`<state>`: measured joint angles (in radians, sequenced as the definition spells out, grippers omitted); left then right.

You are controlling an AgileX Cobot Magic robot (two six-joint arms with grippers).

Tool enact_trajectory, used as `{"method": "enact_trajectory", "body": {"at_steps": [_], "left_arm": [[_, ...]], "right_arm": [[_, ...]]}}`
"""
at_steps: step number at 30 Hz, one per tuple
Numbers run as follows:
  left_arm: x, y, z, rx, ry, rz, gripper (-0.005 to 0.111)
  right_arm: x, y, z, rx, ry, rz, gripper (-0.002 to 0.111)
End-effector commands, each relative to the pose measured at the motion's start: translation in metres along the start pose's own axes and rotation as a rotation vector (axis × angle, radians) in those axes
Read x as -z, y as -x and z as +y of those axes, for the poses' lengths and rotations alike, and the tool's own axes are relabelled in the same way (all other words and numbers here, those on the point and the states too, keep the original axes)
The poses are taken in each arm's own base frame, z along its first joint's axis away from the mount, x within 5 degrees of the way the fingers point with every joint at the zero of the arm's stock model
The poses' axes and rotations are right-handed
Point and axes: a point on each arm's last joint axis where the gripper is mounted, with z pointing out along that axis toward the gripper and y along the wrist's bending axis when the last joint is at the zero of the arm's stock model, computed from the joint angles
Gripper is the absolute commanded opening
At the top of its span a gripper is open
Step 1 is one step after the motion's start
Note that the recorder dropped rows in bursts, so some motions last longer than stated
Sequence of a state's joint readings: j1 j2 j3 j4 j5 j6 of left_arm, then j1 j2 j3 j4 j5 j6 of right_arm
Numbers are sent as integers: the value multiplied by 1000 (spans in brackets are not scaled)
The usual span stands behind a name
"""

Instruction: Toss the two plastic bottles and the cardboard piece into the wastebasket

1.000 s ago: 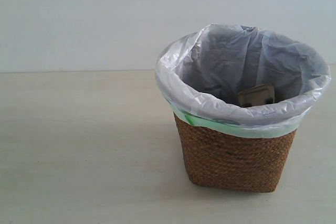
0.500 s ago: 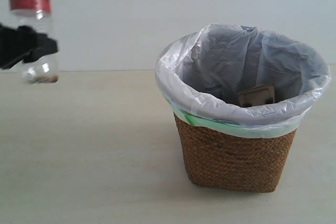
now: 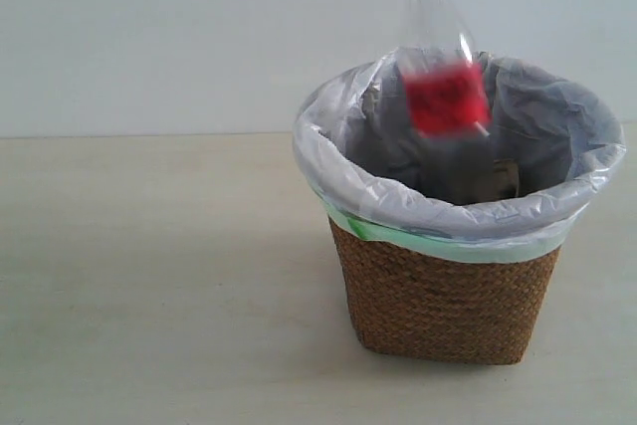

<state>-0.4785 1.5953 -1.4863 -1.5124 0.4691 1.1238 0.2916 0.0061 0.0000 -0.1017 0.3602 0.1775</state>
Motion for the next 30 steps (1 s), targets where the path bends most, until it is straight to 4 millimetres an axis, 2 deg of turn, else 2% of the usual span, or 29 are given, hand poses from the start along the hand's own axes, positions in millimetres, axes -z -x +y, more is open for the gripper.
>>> {"method": "enact_trajectory", "body": {"at_steps": [1, 6, 9, 13, 15, 19, 25, 28, 30], "left_arm": [[5, -1, 20, -3, 106, 66, 81], [29, -5, 52, 6, 266, 241, 81], [46, -11, 71, 68, 361, 361, 79], [64, -30, 97, 63, 516, 572, 73], [71, -43, 103, 33, 557, 666, 70], [77, -72, 111, 26, 567, 770, 53], [88, -111, 125, 96, 654, 830, 14], [92, -126, 125, 130, 662, 857, 4], [94, -133, 122, 144, 656, 859, 4]], "right_arm": [[0, 0, 0, 6, -4, -9, 0], [0, 0, 0, 6, -4, -9, 0], [0, 0, 0, 6, -4, -9, 0], [0, 0, 0, 6, -4, -9, 0], [0, 0, 0, 6, -4, -9, 0], [0, 0, 0, 6, -4, -9, 0], [0, 0, 0, 6, -4, -9, 0], [0, 0, 0, 6, -4, -9, 0], [0, 0, 0, 6, -4, -9, 0]]}}
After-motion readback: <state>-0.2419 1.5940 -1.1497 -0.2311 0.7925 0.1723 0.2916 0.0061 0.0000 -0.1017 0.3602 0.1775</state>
